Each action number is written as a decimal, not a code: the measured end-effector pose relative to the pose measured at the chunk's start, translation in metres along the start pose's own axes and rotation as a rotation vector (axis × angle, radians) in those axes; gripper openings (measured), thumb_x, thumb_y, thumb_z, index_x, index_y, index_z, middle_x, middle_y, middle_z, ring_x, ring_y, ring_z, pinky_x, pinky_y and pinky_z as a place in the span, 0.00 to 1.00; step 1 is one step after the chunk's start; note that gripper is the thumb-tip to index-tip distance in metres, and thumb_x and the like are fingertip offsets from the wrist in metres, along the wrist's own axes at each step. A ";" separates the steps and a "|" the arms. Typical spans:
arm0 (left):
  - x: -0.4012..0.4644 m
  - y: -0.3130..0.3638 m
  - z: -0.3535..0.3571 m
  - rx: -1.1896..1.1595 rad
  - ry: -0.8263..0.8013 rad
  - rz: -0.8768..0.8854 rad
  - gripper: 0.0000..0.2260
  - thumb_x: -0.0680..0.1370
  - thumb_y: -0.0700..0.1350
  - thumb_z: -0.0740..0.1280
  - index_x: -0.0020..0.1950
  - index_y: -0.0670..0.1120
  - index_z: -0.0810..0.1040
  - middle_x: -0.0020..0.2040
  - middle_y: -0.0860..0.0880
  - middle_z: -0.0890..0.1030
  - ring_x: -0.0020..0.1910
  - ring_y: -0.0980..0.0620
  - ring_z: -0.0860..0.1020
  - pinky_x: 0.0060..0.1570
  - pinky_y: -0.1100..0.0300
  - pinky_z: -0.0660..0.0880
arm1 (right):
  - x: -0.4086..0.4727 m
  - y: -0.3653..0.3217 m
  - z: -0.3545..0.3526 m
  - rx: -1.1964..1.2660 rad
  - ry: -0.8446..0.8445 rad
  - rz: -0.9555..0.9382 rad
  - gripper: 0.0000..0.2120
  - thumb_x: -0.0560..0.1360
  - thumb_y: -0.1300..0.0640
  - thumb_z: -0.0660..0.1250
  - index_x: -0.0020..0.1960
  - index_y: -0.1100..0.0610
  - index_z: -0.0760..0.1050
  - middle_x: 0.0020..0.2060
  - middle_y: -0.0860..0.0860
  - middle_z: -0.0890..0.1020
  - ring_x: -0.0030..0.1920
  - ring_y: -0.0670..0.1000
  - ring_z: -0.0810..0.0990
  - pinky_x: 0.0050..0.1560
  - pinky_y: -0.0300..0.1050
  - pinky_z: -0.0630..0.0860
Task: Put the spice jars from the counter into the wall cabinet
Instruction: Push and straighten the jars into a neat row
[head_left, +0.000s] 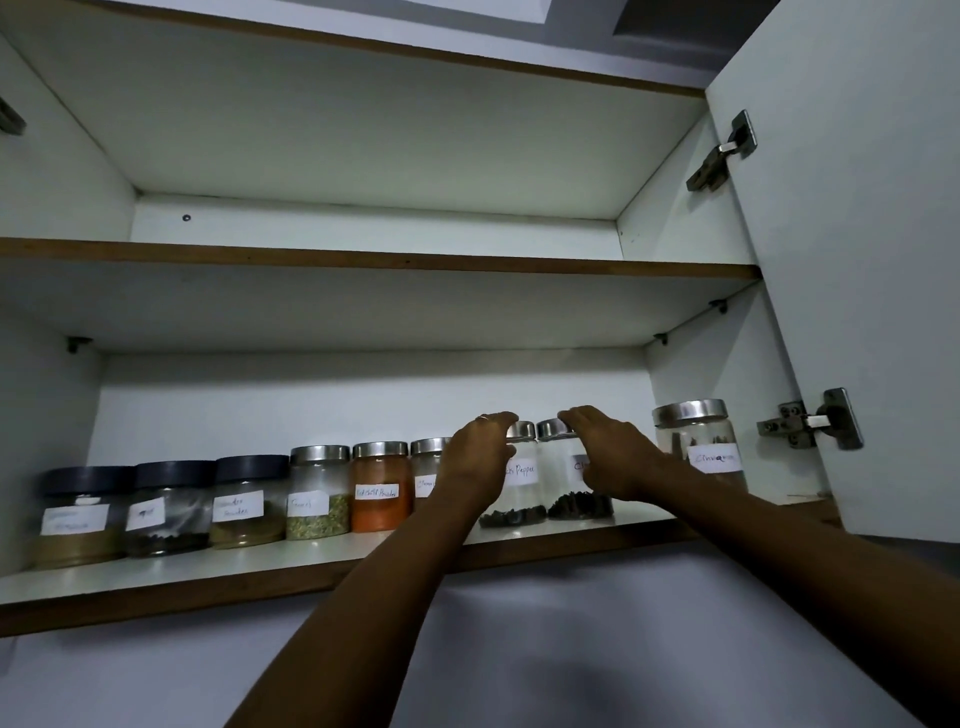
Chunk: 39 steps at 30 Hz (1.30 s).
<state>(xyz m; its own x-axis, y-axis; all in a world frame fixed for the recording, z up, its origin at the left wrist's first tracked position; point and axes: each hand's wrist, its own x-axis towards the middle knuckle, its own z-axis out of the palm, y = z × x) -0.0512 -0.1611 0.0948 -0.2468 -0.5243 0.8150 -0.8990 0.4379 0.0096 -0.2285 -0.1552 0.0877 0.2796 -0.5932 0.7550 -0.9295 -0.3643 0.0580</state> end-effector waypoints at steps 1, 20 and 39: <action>0.001 -0.003 0.003 -0.008 0.003 -0.002 0.21 0.79 0.41 0.63 0.72 0.48 0.67 0.68 0.45 0.74 0.66 0.45 0.73 0.61 0.55 0.69 | 0.003 -0.001 0.003 0.000 0.004 0.006 0.30 0.71 0.65 0.64 0.71 0.58 0.60 0.70 0.54 0.66 0.66 0.56 0.69 0.59 0.47 0.68; 0.033 -0.040 0.038 0.189 -0.210 -0.002 0.33 0.75 0.25 0.58 0.77 0.44 0.54 0.77 0.42 0.58 0.75 0.43 0.59 0.74 0.50 0.55 | 0.062 0.004 0.056 -0.078 -0.120 -0.003 0.28 0.72 0.65 0.65 0.70 0.61 0.61 0.67 0.57 0.67 0.65 0.58 0.68 0.63 0.51 0.70; 0.061 -0.043 0.060 0.471 -0.442 -0.057 0.38 0.77 0.30 0.59 0.77 0.43 0.36 0.78 0.43 0.40 0.78 0.43 0.51 0.75 0.47 0.45 | 0.086 0.024 0.085 -0.121 -0.191 -0.075 0.35 0.70 0.64 0.69 0.72 0.63 0.56 0.69 0.58 0.63 0.69 0.61 0.62 0.65 0.54 0.69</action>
<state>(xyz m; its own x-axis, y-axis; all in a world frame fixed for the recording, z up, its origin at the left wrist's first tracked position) -0.0492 -0.2556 0.1091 -0.2296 -0.8322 0.5047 -0.9527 0.0862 -0.2914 -0.2068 -0.2761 0.0984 0.3788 -0.6968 0.6090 -0.9232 -0.3309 0.1957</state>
